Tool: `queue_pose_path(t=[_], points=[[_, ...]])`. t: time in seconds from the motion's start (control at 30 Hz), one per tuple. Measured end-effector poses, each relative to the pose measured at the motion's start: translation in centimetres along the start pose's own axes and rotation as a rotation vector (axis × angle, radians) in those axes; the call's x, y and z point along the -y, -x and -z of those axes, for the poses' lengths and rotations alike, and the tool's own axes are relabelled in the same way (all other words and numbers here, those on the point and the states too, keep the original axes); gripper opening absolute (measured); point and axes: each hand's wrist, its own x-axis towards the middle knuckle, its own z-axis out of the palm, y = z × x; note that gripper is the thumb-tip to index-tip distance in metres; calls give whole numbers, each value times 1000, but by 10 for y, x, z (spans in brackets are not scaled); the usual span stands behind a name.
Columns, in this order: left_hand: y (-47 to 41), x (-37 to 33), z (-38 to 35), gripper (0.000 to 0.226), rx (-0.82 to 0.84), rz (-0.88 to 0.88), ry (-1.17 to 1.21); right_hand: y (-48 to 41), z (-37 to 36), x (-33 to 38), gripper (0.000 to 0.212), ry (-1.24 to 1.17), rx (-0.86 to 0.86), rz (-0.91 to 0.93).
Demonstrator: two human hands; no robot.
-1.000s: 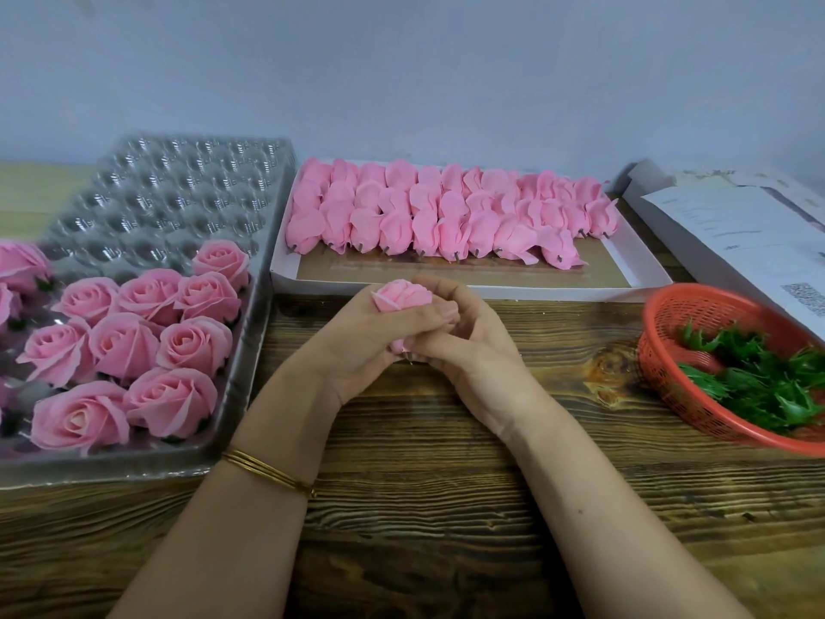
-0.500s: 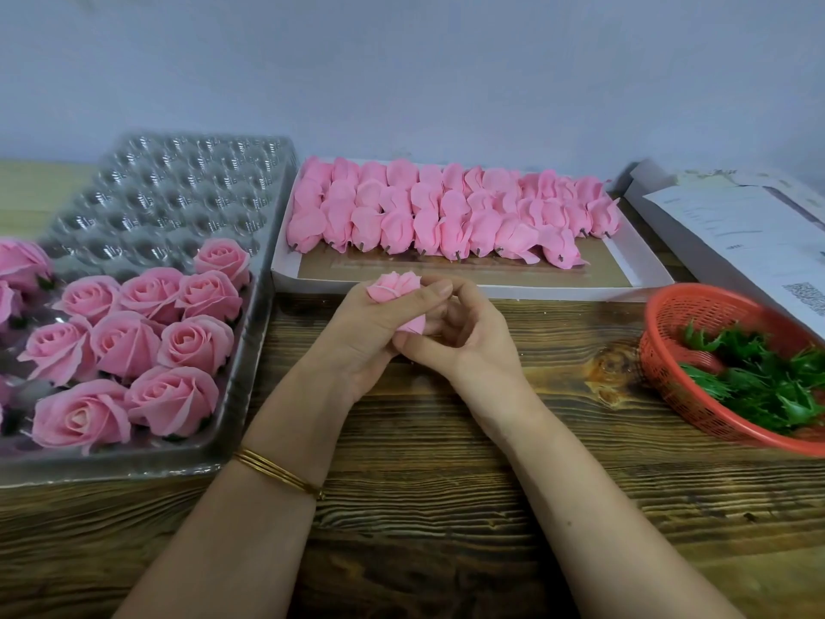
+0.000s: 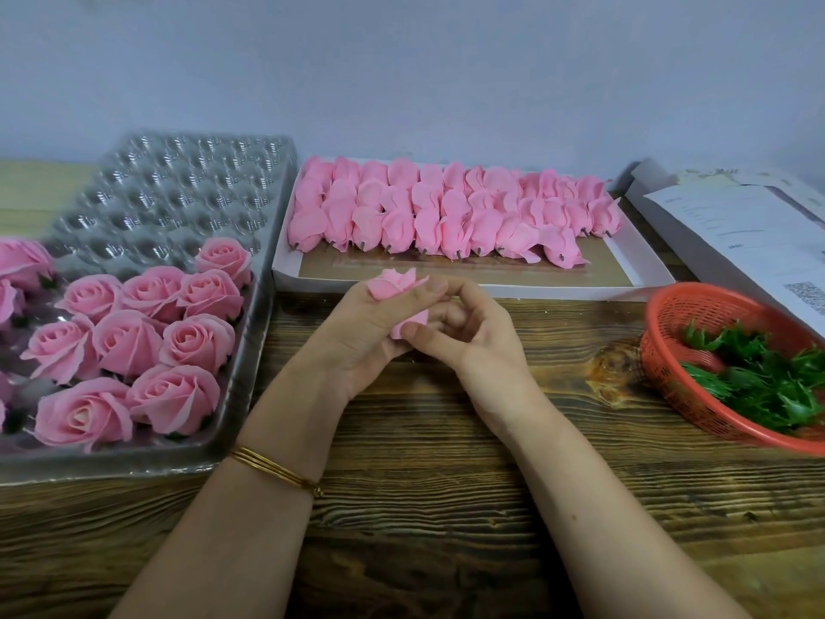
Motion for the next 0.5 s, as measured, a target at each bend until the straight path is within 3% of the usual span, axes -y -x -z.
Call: queue_pose_path(t=[0.13,0.27,0.43,0.5], points=[[0,1,-3,24,-53,1,-38,-1,0,0,39,65,-9,25],[0,2,-9,43,-165,7,-93,-1,-1,-3,38,128,-36,53],[-3,6,-11,17,-377,-190,-295,-3,1,-3,32,135,-105,65],[-4,8,-9,17,-418,-271,-402,-4,2,-1,28,73,-165,63]])
